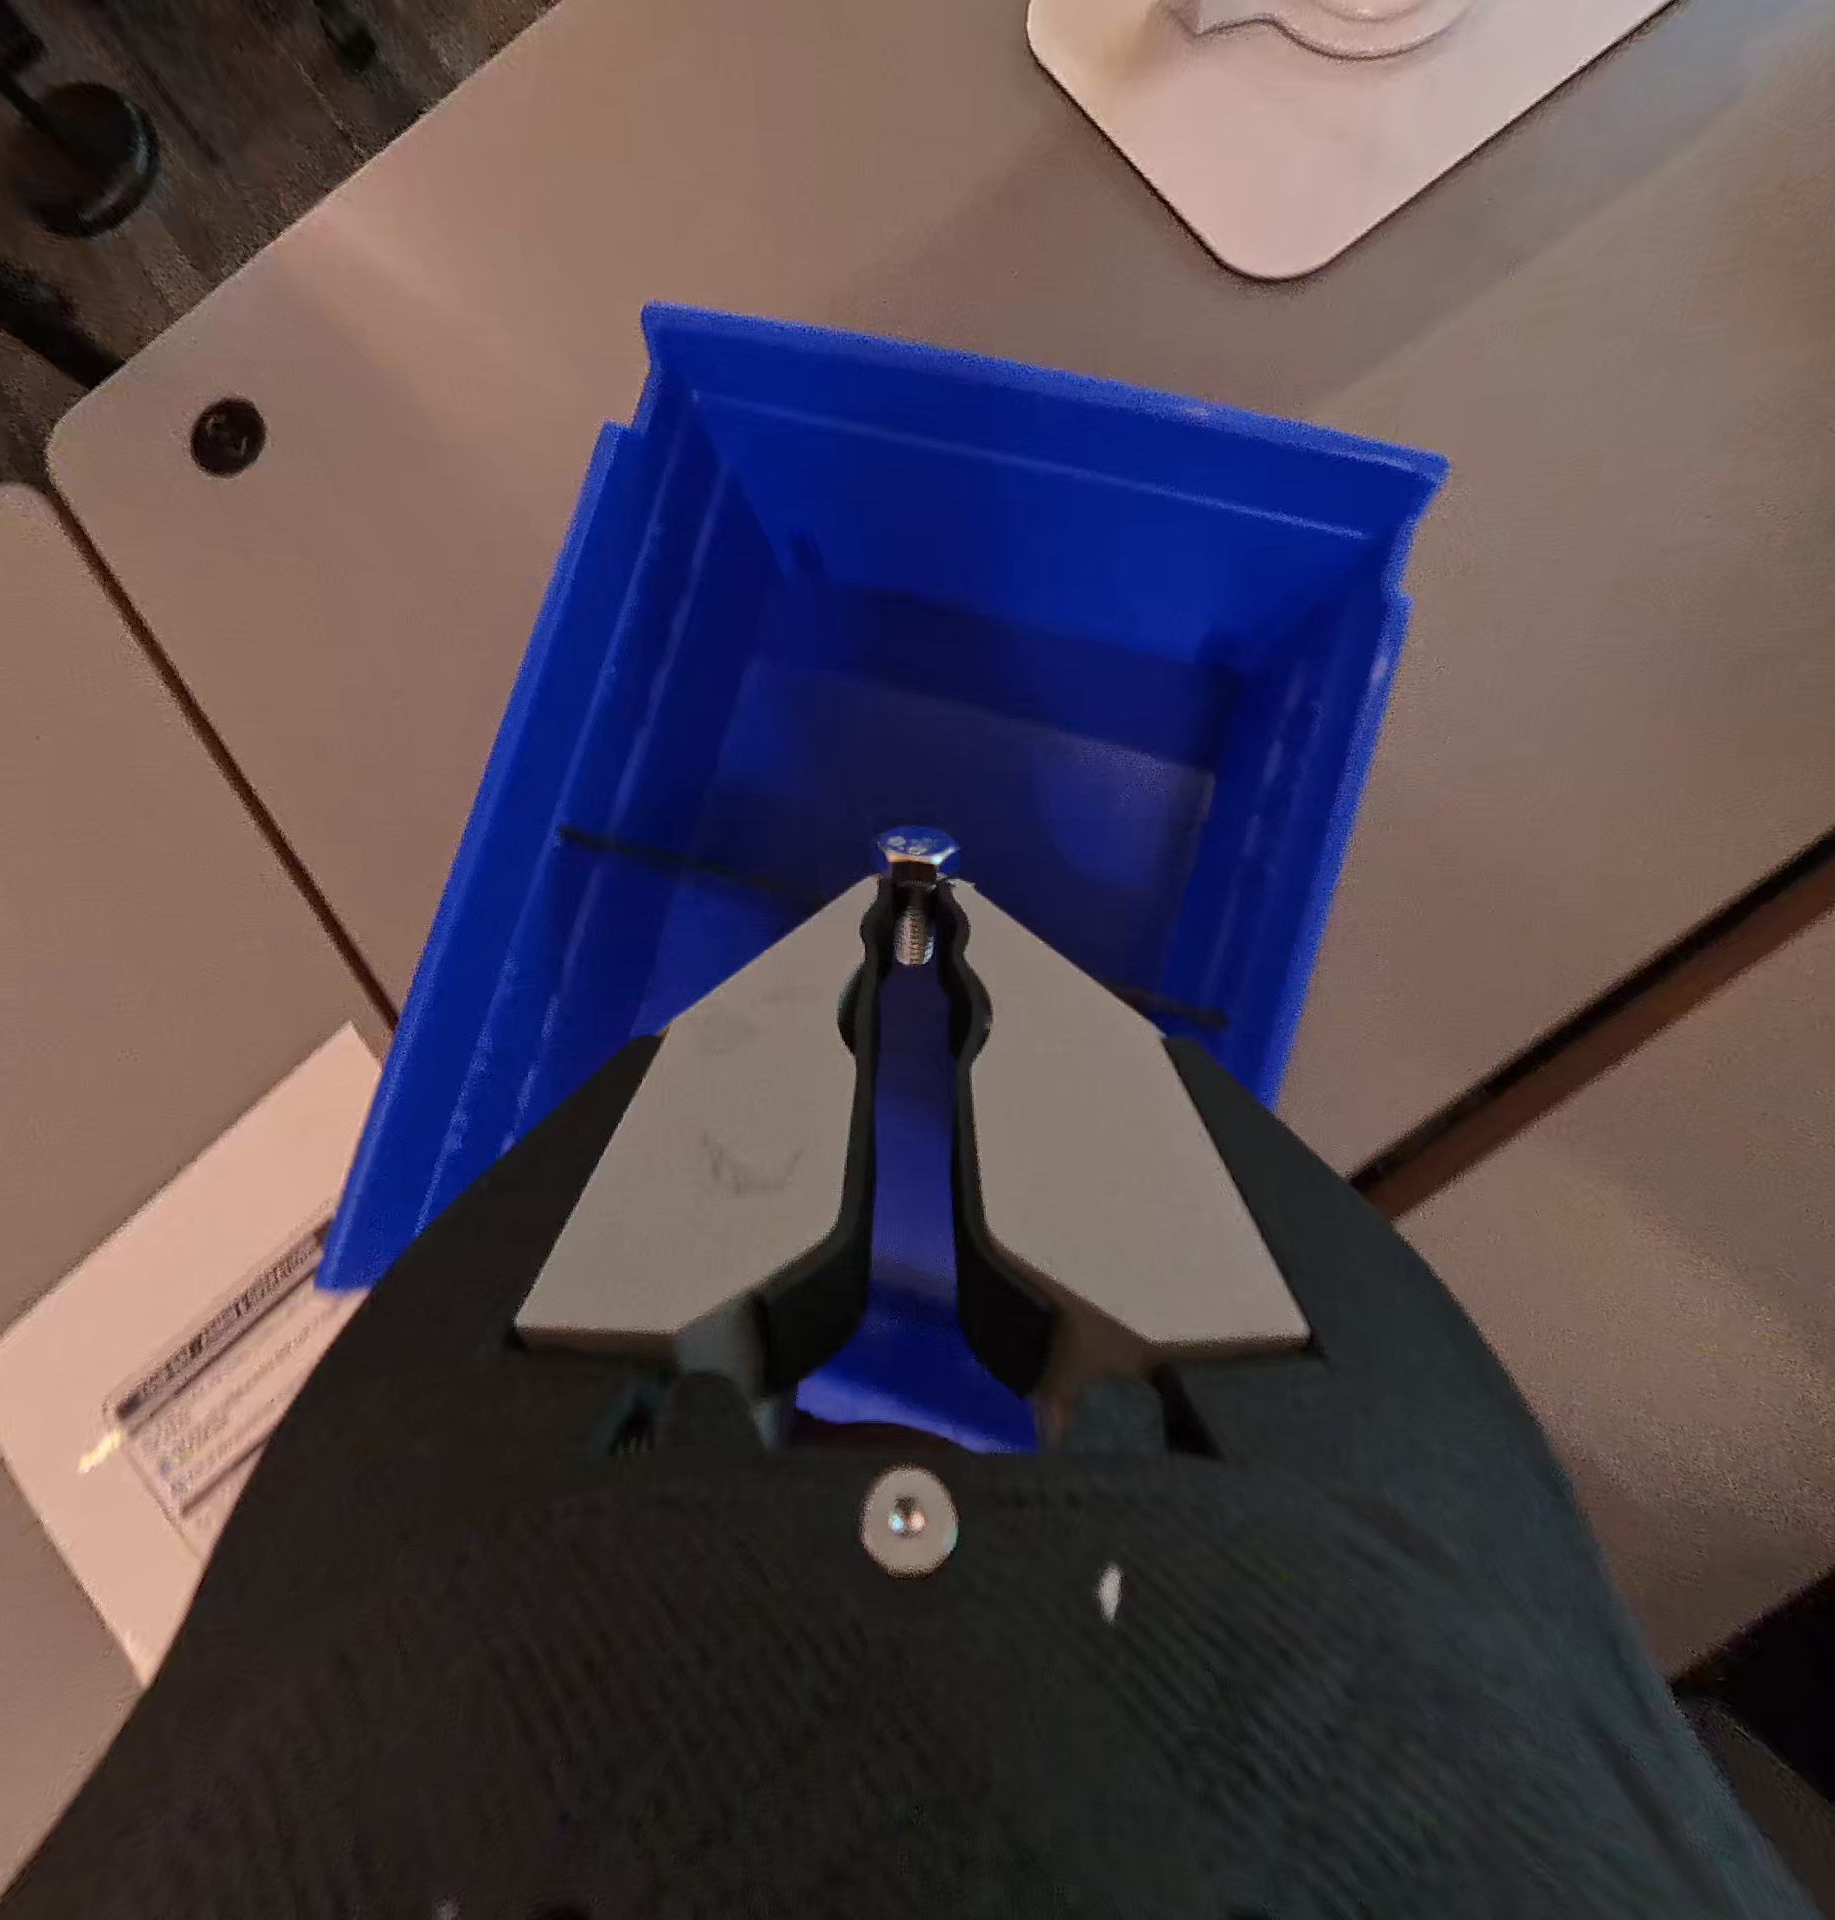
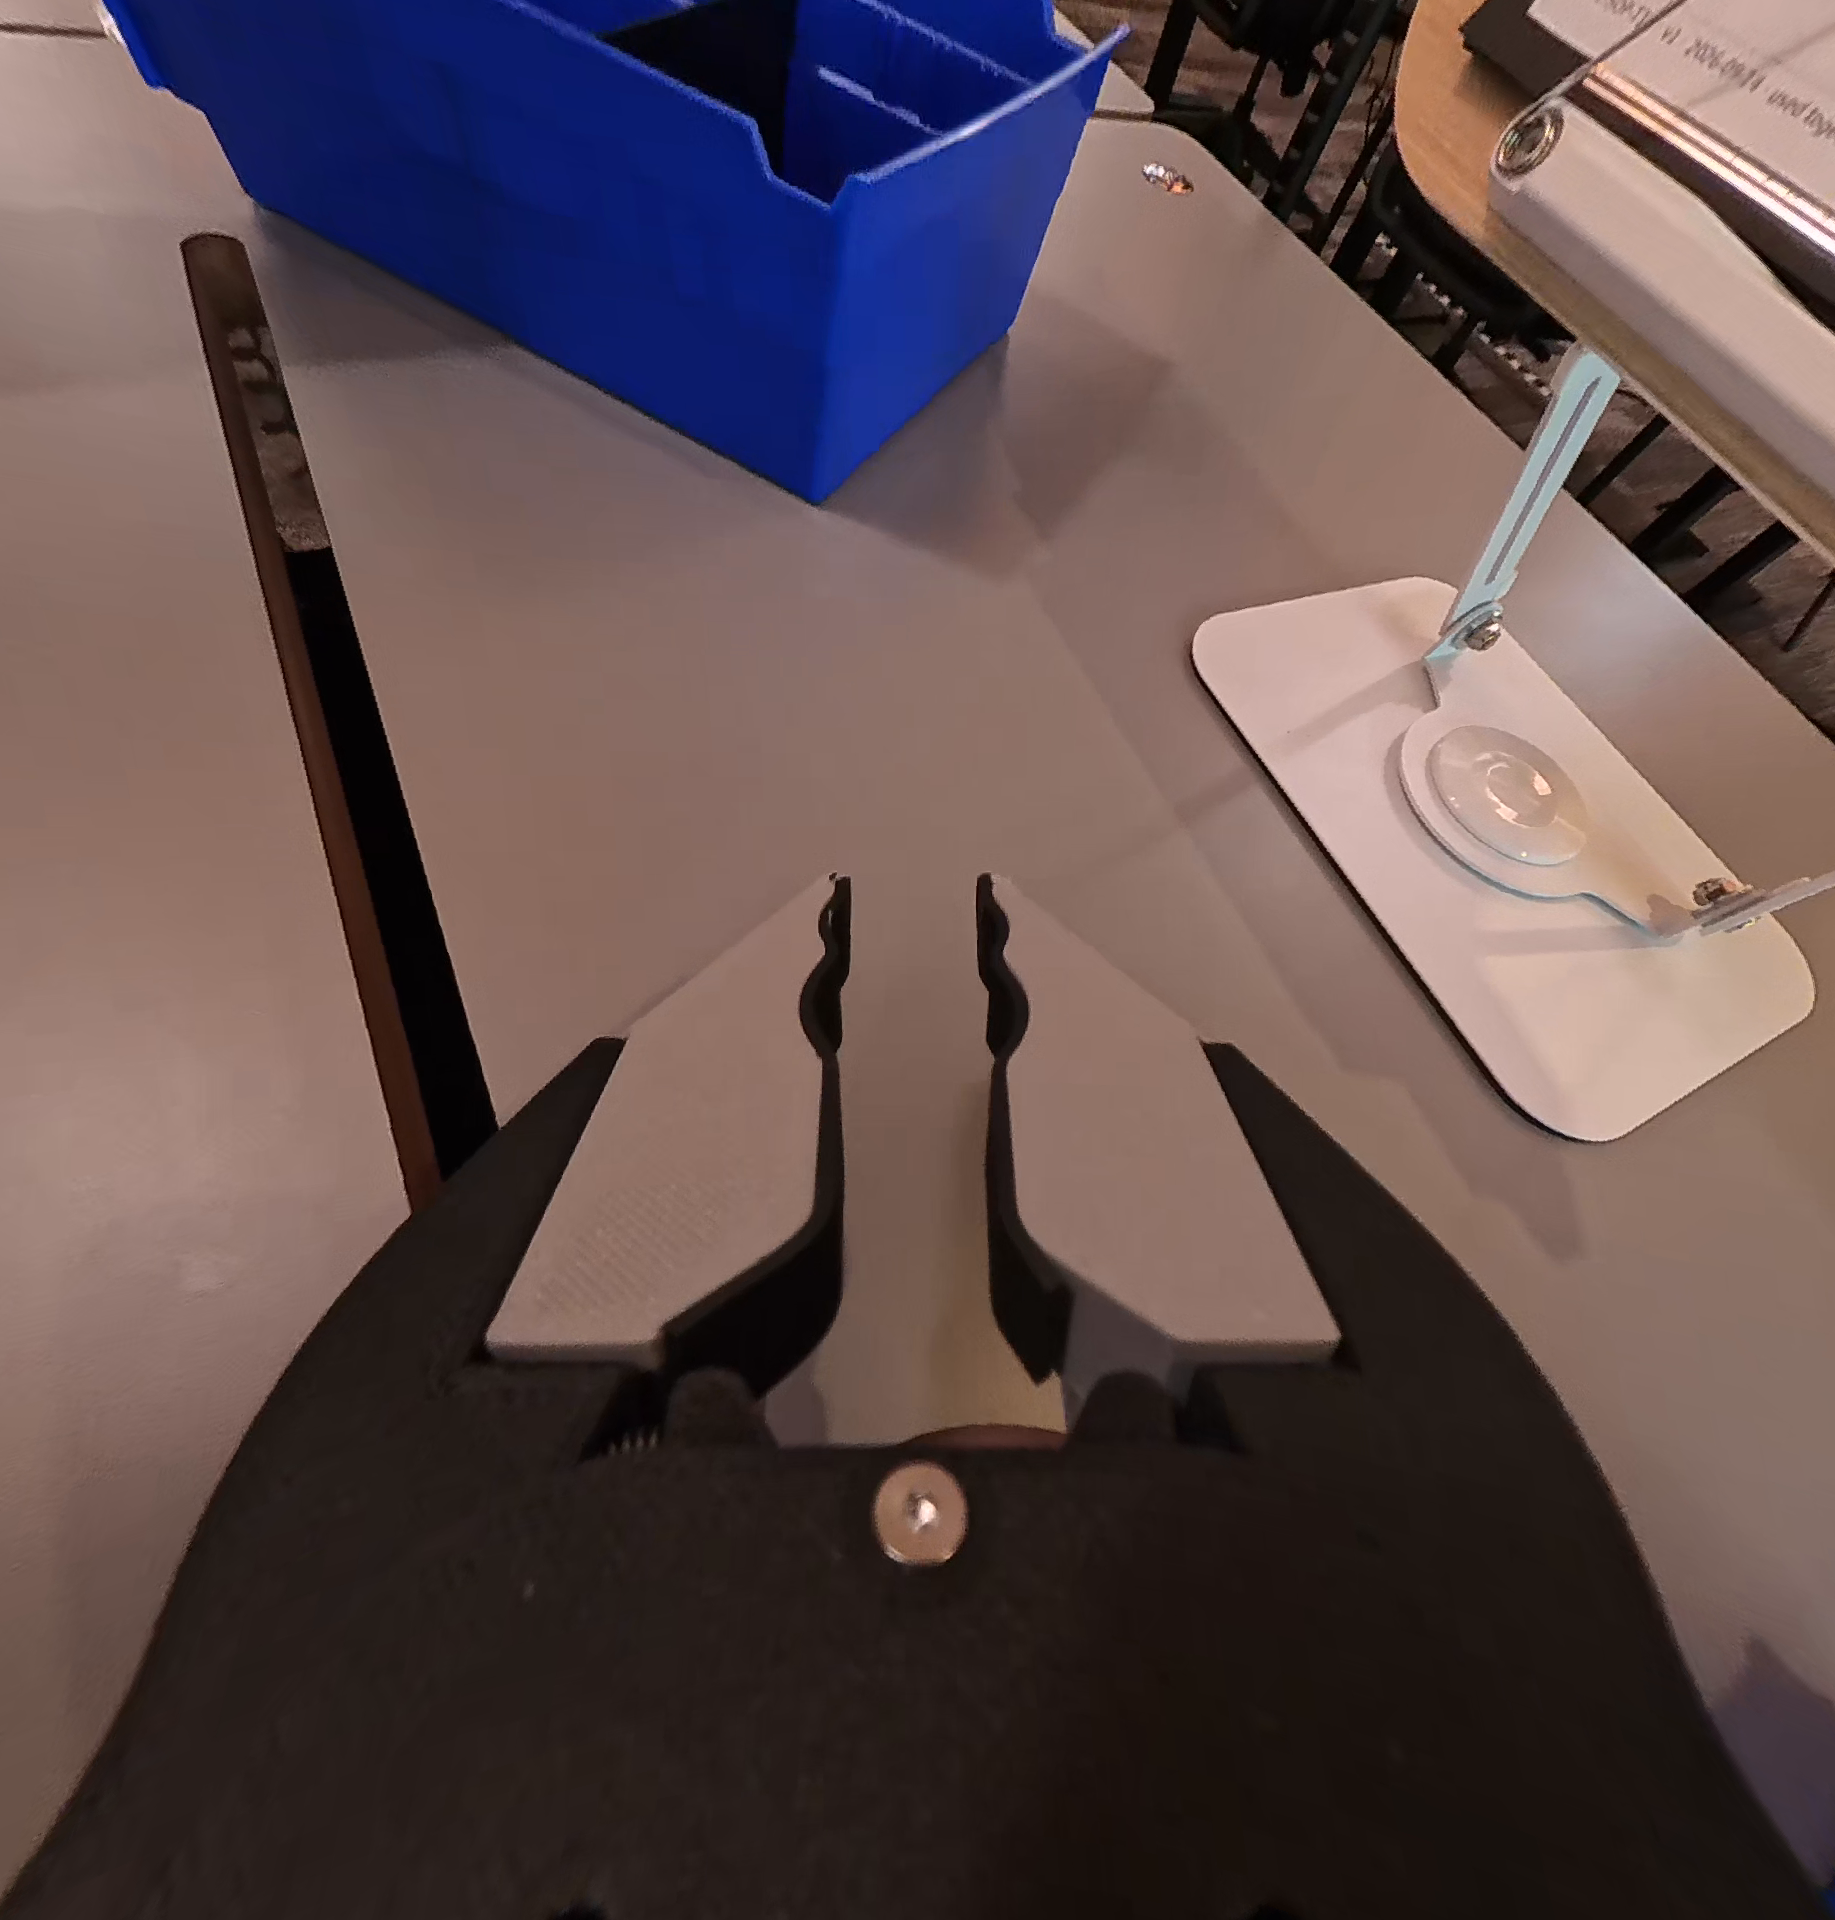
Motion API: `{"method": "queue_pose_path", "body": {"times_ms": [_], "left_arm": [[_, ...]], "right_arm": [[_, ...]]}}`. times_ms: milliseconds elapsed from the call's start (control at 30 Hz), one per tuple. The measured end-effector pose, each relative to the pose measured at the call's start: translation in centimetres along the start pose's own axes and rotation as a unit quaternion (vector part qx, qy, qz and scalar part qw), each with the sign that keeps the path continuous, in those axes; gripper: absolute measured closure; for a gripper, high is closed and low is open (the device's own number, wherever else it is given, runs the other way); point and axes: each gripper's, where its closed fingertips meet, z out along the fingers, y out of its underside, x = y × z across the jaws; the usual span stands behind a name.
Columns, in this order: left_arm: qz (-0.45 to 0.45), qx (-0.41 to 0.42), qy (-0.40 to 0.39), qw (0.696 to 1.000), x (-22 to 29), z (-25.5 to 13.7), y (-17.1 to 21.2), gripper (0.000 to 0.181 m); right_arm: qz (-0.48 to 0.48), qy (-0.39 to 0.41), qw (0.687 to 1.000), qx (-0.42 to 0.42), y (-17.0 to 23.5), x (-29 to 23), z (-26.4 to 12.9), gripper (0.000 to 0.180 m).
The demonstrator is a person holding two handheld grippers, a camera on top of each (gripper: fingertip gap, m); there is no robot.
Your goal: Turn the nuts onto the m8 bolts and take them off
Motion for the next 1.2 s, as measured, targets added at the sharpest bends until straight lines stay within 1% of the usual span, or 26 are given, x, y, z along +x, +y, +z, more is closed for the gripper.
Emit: {"method": "queue_pose_path", "body": {"times_ms": [33, 167, 267, 433, 567, 733, 900, 1033, 1200], "left_arm": [[-0.006, 0.003, -0.006, 1.000, 0.1, -1.2, 1.0, 0.175], [-0.033, 0.007, -0.026, 0.999, 0.9, -5.4, 5.3, 0.176], [-0.053, 0.007, -0.033, 0.998, 1.8, -7.6, 8.4, 0.176], [-0.081, -0.022, -0.043, 0.996, 3.1, -8.7, 14.0, 0.176], [-0.107, -0.022, -0.040, 0.993, 3.9, -8.5, 16.8, 0.176], [-0.145, -0.014, -0.038, 0.989, 3.8, -6.7, 18.2, 0.176], [-0.178, 0.017, 0.000, 0.984, 4.2, -5.0, 18.1, 0.176], [-0.182, 0.018, 0.003, 0.983, 4.2, -4.2, 18.2, 0.176], [-0.174, 0.021, 0.016, 0.984, 4.8, -3.5, 17.4, 0.176]], "right_arm": [[-0.001, 0.001, 1.000, 0.003, -0.2, -0.1, 0.0, 0.159], [-0.016, 0.009, 1.000, 0.011, -0.6, -0.3, 0.1, 0.159], [-0.022, 0.011, 1.000, 0.013, -0.7, -0.5, 0.1, 0.160], [-0.026, 0.009, 0.999, 0.023, -1.3, -0.9, -0.1, 0.160], [-0.030, 0.008, 0.999, 0.022, -1.2, -1.0, -0.1, 0.160], [-0.030, 0.008, 0.999, 0.024, -1.3, -0.9, -0.2, 0.160], [-0.028, 0.008, 0.999, 0.024, -1.3, -0.8, -0.3, 0.160], [-0.027, 0.008, 0.999, 0.022, -1.1, -0.6, -0.3, 0.160], [-0.027, 0.009, 0.999, 0.024, -1.3, -0.6, -0.4, 0.160]]}}
